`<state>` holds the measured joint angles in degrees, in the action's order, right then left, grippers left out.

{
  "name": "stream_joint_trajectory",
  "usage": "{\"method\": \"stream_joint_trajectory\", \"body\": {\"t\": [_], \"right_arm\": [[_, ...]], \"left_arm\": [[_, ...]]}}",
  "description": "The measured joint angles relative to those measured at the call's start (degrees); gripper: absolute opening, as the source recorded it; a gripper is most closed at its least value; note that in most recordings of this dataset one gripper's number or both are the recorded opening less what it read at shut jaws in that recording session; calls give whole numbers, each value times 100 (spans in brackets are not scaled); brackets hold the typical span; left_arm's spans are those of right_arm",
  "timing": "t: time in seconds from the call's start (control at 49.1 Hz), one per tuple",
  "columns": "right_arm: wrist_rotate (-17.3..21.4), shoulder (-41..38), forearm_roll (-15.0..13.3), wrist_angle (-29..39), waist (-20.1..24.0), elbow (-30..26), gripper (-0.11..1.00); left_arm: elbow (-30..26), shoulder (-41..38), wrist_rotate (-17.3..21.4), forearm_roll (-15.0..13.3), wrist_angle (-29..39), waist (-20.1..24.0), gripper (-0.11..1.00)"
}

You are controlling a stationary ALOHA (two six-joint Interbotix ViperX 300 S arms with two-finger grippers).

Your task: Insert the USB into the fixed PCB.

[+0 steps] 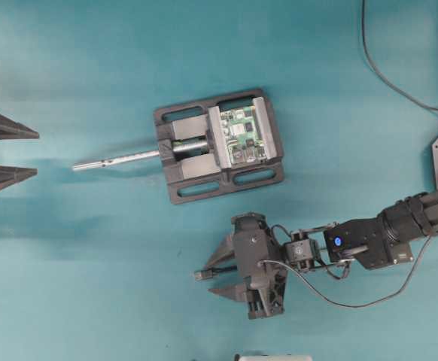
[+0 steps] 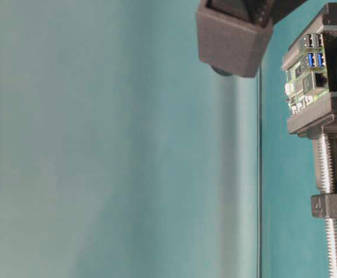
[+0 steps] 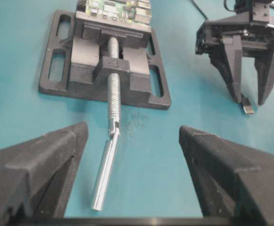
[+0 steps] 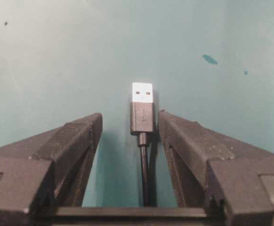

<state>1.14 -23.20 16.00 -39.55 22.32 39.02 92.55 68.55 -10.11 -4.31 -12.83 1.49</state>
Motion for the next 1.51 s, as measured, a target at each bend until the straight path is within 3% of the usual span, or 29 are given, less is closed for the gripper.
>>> {"method": "stream_joint_trajectory", "body": {"t": [0.366, 0.712, 1.16, 1.506], "right_arm": [[35, -18, 220, -141, -149, 202, 57], [35, -79, 237, -158, -185, 202, 26], [26, -431, 237, 457, -114, -220, 26], [9, -422, 237, 466, -53, -123, 21]], "left_arm": [[0, 0, -9, 0, 0, 0, 95], [0, 0, -9, 0, 0, 0, 95], [0, 0, 0, -9, 0, 0, 95], [0, 0, -9, 0, 0, 0, 95]]}}
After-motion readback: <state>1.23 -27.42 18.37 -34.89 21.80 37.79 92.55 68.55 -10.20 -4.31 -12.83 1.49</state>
